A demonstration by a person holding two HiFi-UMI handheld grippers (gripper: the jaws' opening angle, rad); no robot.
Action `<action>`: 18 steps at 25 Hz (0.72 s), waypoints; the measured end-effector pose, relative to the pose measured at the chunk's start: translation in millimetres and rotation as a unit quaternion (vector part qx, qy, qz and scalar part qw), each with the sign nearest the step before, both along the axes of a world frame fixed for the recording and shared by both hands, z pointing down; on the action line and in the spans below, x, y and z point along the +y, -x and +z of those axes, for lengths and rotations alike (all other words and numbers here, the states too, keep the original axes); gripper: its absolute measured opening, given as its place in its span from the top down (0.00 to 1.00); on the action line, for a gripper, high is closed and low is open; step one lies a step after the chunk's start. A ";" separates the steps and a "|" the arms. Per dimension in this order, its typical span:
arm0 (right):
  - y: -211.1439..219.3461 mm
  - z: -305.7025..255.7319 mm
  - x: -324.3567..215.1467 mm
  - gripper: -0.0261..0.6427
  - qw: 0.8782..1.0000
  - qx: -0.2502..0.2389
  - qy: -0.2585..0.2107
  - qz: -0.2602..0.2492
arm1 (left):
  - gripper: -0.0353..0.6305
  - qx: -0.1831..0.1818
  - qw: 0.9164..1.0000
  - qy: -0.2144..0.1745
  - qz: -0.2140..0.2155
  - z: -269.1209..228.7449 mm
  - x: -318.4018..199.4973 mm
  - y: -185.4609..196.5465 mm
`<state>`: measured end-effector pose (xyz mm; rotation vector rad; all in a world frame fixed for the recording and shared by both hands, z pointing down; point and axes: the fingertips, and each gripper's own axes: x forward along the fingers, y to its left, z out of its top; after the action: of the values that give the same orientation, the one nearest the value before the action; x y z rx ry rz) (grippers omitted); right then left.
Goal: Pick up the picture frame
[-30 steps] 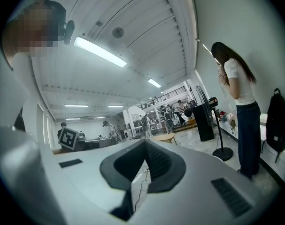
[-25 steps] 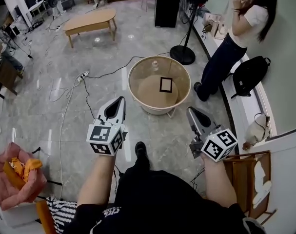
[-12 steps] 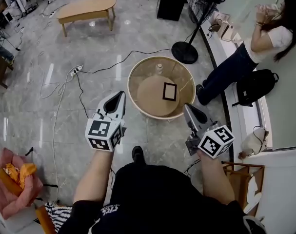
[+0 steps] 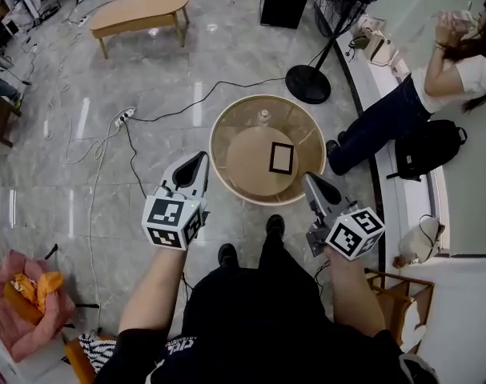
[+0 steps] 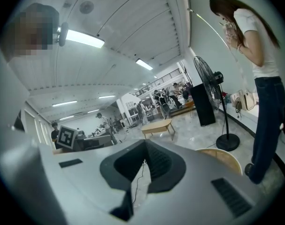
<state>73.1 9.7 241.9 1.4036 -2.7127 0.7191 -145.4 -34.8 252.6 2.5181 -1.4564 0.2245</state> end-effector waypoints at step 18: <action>-74.6 94.6 -120.3 0.95 0.987 0.051 0.094 -0.119 | 0.93 0.008 0.995 0.063 -0.082 67.7 -92.1 -96.5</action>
<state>147.7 -110.6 336.5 1.0250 -2.5930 0.8352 -48.9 -126.9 320.3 2.2844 -1.5801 0.2579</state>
